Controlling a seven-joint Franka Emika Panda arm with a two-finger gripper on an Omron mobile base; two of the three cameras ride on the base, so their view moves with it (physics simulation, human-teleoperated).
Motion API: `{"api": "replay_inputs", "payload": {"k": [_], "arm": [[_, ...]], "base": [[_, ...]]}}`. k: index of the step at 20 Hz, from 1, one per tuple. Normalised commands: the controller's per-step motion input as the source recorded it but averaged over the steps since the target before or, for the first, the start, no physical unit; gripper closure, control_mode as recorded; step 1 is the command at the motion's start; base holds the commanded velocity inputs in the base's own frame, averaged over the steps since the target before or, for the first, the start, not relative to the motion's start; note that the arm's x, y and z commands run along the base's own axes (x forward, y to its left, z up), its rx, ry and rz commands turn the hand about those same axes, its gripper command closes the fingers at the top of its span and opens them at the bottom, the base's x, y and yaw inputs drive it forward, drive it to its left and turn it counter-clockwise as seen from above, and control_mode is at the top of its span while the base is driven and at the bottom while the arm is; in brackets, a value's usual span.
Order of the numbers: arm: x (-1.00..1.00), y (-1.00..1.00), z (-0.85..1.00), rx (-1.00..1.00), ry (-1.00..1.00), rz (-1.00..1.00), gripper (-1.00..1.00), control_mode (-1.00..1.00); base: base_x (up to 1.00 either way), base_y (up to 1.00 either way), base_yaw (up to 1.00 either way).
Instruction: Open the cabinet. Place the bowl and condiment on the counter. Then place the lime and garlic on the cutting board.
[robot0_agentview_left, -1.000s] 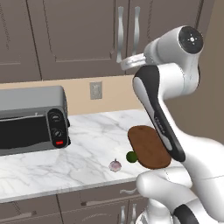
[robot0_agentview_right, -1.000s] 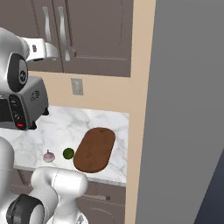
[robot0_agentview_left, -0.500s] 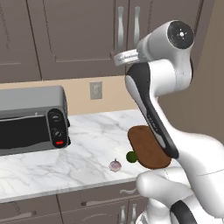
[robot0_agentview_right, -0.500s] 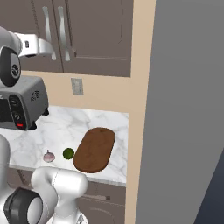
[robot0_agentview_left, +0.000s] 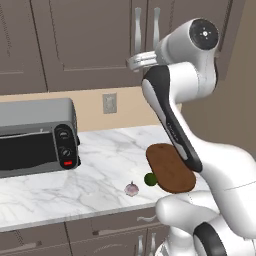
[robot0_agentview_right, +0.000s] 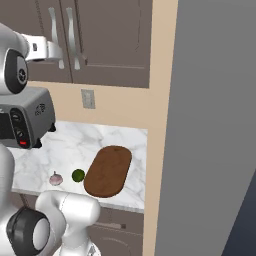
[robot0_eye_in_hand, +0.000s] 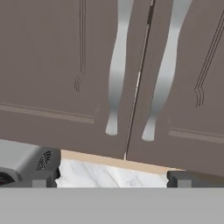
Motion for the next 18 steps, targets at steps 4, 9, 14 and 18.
{"api": "replay_inputs", "payload": {"k": [4, 9, 14, 18], "arm": [[0.24, 0.0, 0.0, 0.03, -0.01, 0.0, -1.0, -1.0], [0.3, 0.0, 0.0, 0.02, -0.01, 0.0, -1.0, -1.0], [0.36, 0.13, 0.0, 0.0, 0.0, 0.0, -1.0, -1.0], [0.25, 0.05, 0.0, 0.0, 0.0, 0.0, -1.0, -1.0]], "base": [[0.0, 0.0, 0.0], [0.0, 0.0, 0.0], [0.0, 0.0, 0.0], [0.0, 0.0, 0.0]]}}
